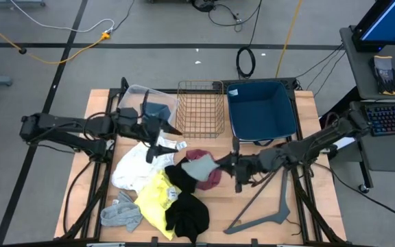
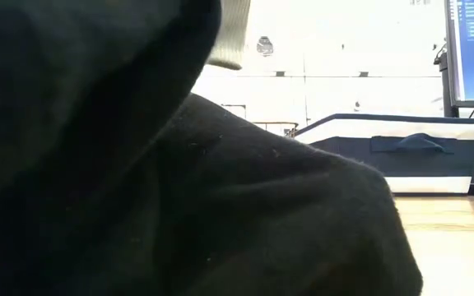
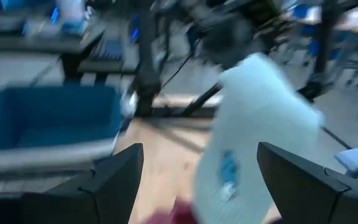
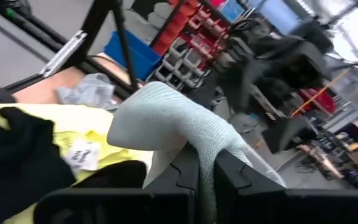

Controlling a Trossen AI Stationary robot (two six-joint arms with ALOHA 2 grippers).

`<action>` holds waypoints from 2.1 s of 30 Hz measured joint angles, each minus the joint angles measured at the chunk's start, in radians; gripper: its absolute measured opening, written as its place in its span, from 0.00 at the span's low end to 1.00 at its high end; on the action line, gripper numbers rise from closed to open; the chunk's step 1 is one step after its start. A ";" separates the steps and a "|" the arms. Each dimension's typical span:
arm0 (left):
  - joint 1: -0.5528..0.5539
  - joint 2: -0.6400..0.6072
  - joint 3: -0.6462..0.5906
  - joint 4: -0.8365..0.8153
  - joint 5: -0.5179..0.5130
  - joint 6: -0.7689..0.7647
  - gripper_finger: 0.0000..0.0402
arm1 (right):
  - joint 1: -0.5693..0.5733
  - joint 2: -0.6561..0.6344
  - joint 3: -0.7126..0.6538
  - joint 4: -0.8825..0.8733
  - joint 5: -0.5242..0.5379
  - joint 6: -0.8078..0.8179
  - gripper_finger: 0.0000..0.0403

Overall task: Pick & Place Cloths
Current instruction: Put the gray sock into the transparent bin

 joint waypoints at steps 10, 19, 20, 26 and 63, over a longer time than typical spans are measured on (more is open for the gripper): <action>-0.083 0.139 0.000 0.257 0.020 0.114 0.80 | -0.075 -0.034 0.000 0.055 0.000 0.007 0.01; -0.100 0.228 0.000 0.376 -0.045 0.127 0.80 | -0.121 -0.002 0.000 0.136 0.000 0.035 0.01; -0.100 0.235 0.000 0.389 -0.057 0.131 0.80 | -0.121 0.010 0.000 0.154 0.001 0.033 0.01; -0.099 0.260 0.000 0.421 -0.071 0.155 0.80 | -0.133 0.084 0.000 0.241 0.001 0.002 0.01; -0.096 0.258 0.000 0.242 -0.172 0.108 0.02 | -0.126 0.137 0.000 0.152 -0.137 0.194 0.22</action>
